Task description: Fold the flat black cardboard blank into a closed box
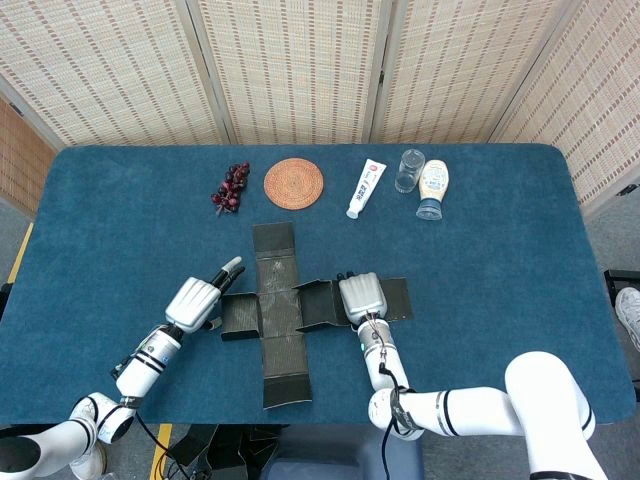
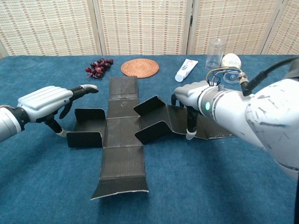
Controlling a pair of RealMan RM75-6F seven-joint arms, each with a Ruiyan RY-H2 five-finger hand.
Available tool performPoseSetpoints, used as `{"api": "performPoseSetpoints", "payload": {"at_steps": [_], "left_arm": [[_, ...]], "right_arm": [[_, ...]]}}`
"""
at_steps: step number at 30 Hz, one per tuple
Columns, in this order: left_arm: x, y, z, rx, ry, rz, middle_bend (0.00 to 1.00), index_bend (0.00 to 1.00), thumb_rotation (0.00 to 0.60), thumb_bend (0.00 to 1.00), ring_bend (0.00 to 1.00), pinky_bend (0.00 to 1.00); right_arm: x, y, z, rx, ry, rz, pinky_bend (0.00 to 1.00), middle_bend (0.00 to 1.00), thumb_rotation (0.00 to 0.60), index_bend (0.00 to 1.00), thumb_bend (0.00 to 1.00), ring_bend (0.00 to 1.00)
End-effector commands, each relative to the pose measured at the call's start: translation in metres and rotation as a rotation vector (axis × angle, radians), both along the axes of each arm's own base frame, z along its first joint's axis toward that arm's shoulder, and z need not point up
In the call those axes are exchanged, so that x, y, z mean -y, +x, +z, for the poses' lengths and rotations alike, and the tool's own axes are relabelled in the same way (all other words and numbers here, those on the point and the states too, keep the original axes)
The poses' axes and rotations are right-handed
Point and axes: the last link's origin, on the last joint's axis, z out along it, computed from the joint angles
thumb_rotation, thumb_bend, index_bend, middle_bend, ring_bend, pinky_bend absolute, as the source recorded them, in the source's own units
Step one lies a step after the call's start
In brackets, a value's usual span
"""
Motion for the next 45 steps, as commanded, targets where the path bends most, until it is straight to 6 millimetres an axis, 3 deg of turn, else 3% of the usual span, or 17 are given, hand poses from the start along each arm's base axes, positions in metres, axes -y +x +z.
{"api": "performPoseSetpoints", "payload": {"at_steps": [1,21,30,45], "left_arm": [[-0.001,0.002,-0.001,0.030,-0.015,0.019,0.01,0.00,0.600,0.10,0.66,0.93],[0.000,0.024,0.002,0.253,-0.090,0.090,0.01,0.00,0.600,0.10,0.65,0.93],[0.004,0.034,0.002,0.426,-0.216,0.212,0.00,0.00,0.600,0.10,0.63,0.93],[0.013,0.039,0.006,0.494,-0.390,0.281,0.00,0.00,0.600,0.10,0.62,0.93]], "right_arm": [[0.000,-0.001,0.000,0.006,0.000,0.002,0.95,0.36,0.600,0.28,0.20,0.81],[0.003,0.000,0.008,0.015,0.009,0.101,0.95,0.37,0.600,0.30,0.20,0.81],[0.003,0.013,0.019,-0.053,0.024,0.261,0.95,0.39,0.600,0.33,0.20,0.82],[0.000,0.033,0.023,-0.187,0.070,0.473,0.96,0.40,0.600,0.36,0.20,0.82]]}}
